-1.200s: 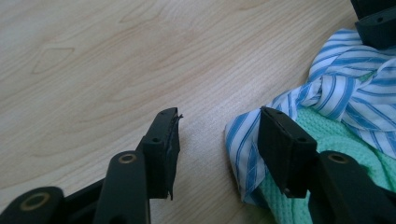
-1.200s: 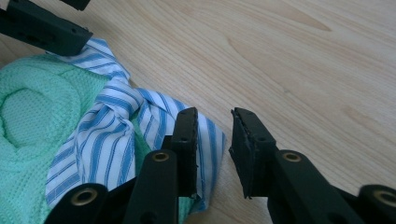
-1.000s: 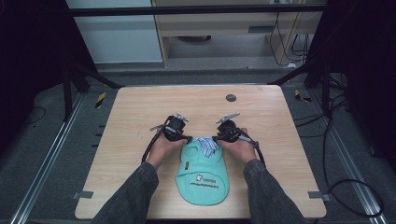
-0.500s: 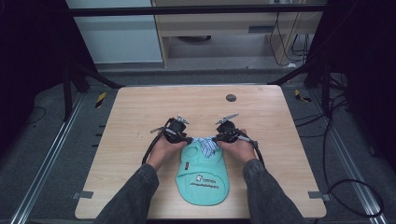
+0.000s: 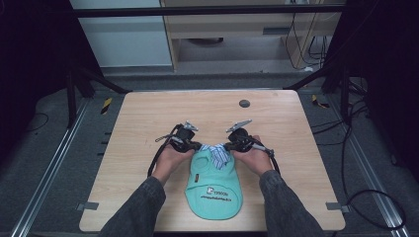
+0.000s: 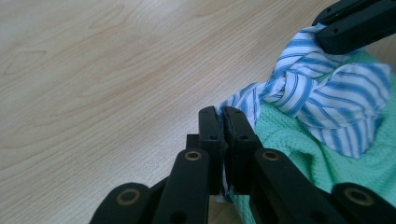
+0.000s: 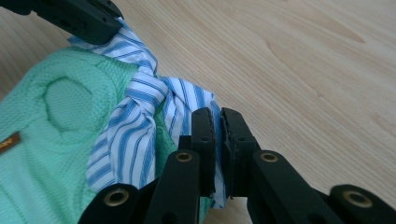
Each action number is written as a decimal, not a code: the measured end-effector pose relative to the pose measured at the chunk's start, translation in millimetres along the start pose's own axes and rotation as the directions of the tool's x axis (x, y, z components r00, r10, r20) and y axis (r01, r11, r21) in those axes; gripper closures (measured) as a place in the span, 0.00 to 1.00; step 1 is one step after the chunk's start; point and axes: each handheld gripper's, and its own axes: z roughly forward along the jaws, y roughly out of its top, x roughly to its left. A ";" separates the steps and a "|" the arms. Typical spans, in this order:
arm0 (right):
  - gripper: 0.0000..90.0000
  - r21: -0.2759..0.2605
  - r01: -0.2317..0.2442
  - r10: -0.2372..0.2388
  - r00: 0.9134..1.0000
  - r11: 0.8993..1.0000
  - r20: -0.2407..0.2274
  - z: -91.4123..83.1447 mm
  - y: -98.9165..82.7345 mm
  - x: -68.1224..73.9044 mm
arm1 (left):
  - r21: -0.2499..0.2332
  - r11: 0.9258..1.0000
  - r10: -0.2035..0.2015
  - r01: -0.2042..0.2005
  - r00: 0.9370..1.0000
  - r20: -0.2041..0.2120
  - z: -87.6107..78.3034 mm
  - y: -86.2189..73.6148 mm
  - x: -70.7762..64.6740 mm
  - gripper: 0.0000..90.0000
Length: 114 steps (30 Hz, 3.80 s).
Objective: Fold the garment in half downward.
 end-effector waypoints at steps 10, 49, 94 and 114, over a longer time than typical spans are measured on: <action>0.94 -0.035 0.031 -0.032 0.999 0.999 -0.003 -28.0 5.0 7.4 | -0.016 0.998 0.058 -0.058 0.998 0.011 -24.7 7.7 -9.5 0.96; 0.94 -0.087 0.107 -0.106 0.994 0.990 0.017 -74.0 46.4 8.6 | -0.081 0.983 0.160 -0.162 0.987 -0.028 -74.7 49.1 -7.9 0.97; 0.94 -0.117 0.161 -0.154 0.986 0.980 0.066 -79.9 63.7 7.8 | -0.113 0.978 0.166 -0.176 0.982 -0.085 -78.0 61.2 0.8 0.96; 0.94 -0.103 0.181 -0.173 0.981 0.978 0.083 -61.8 46.0 7.2 | -0.082 0.974 0.204 -0.213 0.973 -0.107 -63.2 45.9 -8.8 0.96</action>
